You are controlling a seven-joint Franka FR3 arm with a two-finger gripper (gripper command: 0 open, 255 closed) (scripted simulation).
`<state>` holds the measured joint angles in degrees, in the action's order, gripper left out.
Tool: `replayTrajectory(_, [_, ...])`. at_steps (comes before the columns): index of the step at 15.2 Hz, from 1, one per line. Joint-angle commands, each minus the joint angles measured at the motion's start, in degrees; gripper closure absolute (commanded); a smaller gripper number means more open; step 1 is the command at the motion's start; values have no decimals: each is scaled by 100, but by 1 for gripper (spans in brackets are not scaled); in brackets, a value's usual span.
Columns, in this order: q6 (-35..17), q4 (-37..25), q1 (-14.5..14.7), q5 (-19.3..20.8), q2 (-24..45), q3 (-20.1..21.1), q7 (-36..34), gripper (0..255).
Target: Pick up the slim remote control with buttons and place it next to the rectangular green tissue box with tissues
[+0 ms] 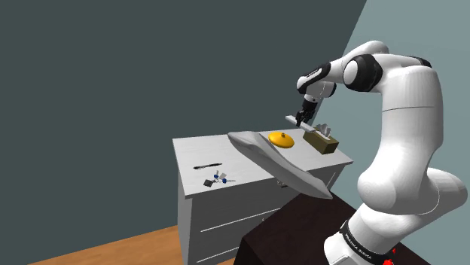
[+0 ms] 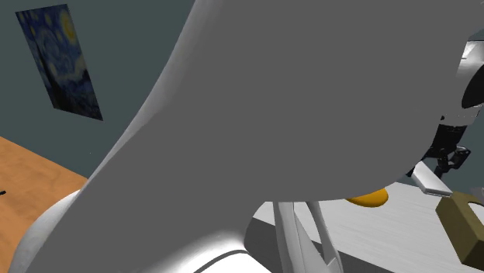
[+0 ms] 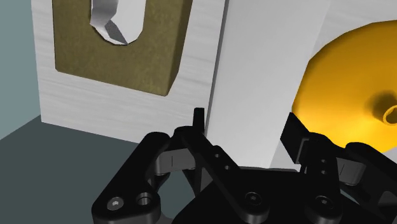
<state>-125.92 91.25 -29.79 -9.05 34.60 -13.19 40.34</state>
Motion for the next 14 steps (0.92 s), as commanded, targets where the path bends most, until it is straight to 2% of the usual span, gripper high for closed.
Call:
replayTrajectory(1, [-112,21,-6,-22,86,16,9,255])
replayTrajectory(14, [-775,78,-79,-165,698,129,91,255])
